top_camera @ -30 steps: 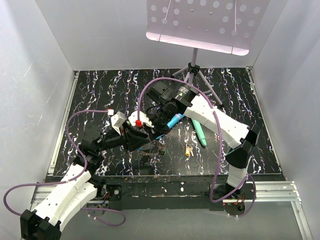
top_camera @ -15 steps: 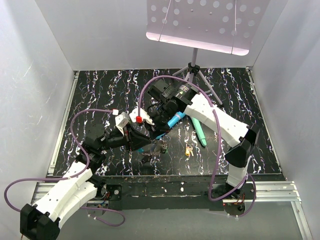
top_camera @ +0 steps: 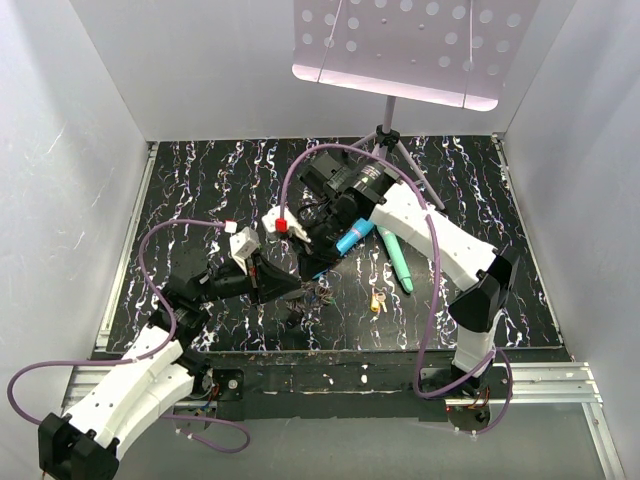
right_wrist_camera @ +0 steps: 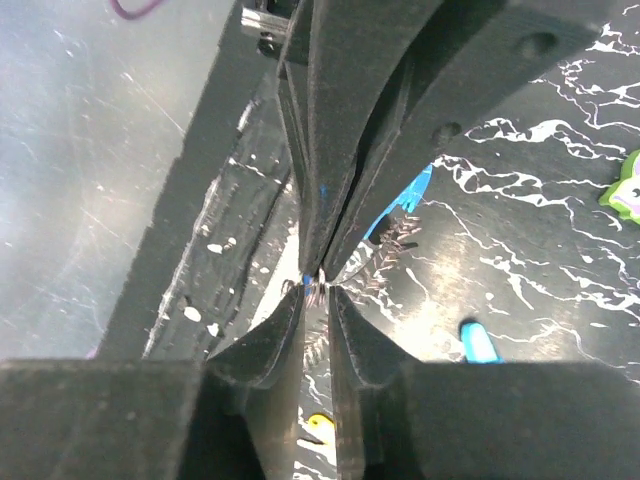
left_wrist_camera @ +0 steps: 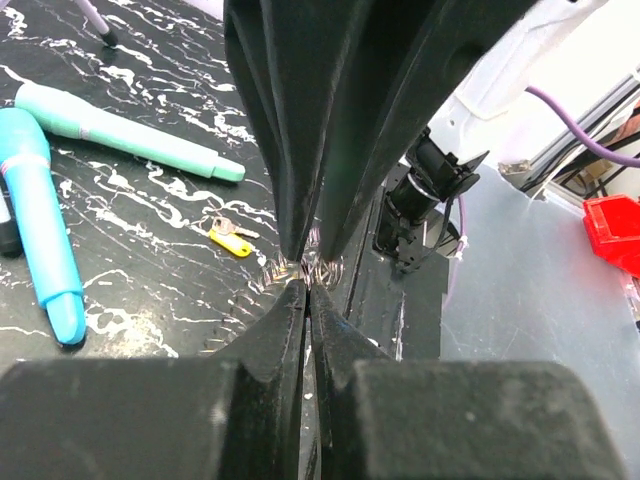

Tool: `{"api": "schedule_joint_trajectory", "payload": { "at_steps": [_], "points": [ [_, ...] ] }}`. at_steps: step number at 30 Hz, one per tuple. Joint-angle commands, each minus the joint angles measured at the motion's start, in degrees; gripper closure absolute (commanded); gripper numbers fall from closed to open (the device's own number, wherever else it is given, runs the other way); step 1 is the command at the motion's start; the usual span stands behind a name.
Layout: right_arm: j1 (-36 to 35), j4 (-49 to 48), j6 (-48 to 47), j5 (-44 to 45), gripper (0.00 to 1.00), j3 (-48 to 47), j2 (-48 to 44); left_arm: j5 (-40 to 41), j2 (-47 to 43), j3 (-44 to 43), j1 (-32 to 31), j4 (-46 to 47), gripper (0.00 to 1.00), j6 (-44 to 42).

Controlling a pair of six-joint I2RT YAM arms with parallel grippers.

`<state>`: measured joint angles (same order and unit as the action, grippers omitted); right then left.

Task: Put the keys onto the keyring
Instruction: Adjust the keyring.

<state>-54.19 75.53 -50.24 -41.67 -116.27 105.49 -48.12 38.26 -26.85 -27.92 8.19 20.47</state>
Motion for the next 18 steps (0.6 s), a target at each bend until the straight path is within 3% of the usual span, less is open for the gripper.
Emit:
{"api": "schedule_joint_trajectory", "payload": {
  "at_steps": [1,8,13,18],
  "points": [
    [3.5,0.9,2.0,-11.8,0.71,-1.6,-1.3,-0.5,-2.4,-2.3,0.0,-5.2,1.00,-3.4],
    [6.8,-3.0,1.8,-22.9,0.59,5.6,-4.6,-2.9,-4.4,-3.6,0.0,-7.5,1.00,-5.4],
    [6.8,-16.6,8.5,-24.9,0.57,15.7,-8.6,-3.9,-4.5,-4.3,0.0,-7.4,1.00,-5.0],
    [6.8,-20.7,11.0,-25.3,0.60,17.7,-7.9,-4.2,-5.2,-3.9,0.0,-5.8,1.00,-3.4]
  ]
}}
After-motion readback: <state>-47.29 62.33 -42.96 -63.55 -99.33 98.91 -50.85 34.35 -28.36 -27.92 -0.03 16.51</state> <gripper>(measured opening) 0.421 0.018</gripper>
